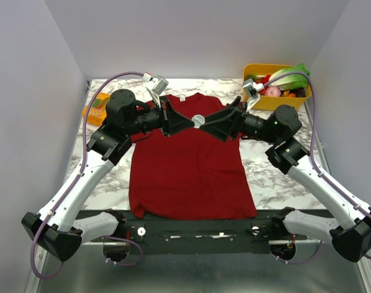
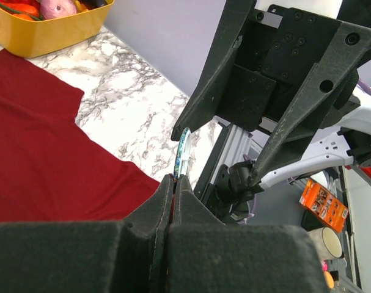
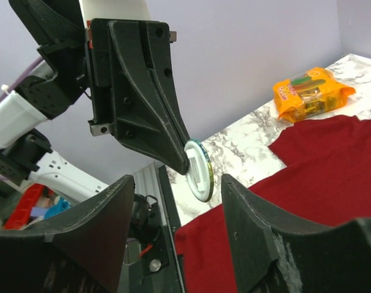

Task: Pin the brooch onto the clothing

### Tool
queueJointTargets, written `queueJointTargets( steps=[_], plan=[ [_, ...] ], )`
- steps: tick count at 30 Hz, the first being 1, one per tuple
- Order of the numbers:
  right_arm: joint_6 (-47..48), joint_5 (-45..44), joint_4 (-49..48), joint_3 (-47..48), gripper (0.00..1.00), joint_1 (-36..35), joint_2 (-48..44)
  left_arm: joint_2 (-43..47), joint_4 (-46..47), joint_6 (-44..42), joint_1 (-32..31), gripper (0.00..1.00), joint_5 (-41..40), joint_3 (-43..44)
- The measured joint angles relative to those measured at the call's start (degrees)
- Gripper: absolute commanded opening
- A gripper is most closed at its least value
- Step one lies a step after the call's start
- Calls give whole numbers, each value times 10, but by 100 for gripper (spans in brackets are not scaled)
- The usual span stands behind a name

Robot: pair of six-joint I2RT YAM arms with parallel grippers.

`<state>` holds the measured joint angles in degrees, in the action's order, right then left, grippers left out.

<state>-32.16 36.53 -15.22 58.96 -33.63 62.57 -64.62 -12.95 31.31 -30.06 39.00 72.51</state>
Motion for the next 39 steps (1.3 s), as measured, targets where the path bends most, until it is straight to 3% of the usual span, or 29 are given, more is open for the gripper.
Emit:
queueJointTargets(
  steps=[5, 10, 15, 20, 24, 39],
  plan=[
    [-4, 3, -5, -3, 43, 0, 1, 0, 10, 7, 0, 0, 2, -6],
    [-5, 3, -7, -4, 37, 3, 6, 1, 16, 12, 1, 0, 8, -9],
    [-9, 3, -13, -4, 21, 3, 13, 1, 22, 14, 1, 0, 14, -9],
    [-13, 2, -15, -4, 15, 3, 16, 1, 26, 15, 2, 0, 18, -10],
    [-17, 2, -17, -4, 2, 3, 16, 1, 27, 15, 4, 0, 20, -10],
    [11, 26, 36, 45, 1, 7, 59, -6, 0, -11, 16, 0, 19, 1]
  ],
)
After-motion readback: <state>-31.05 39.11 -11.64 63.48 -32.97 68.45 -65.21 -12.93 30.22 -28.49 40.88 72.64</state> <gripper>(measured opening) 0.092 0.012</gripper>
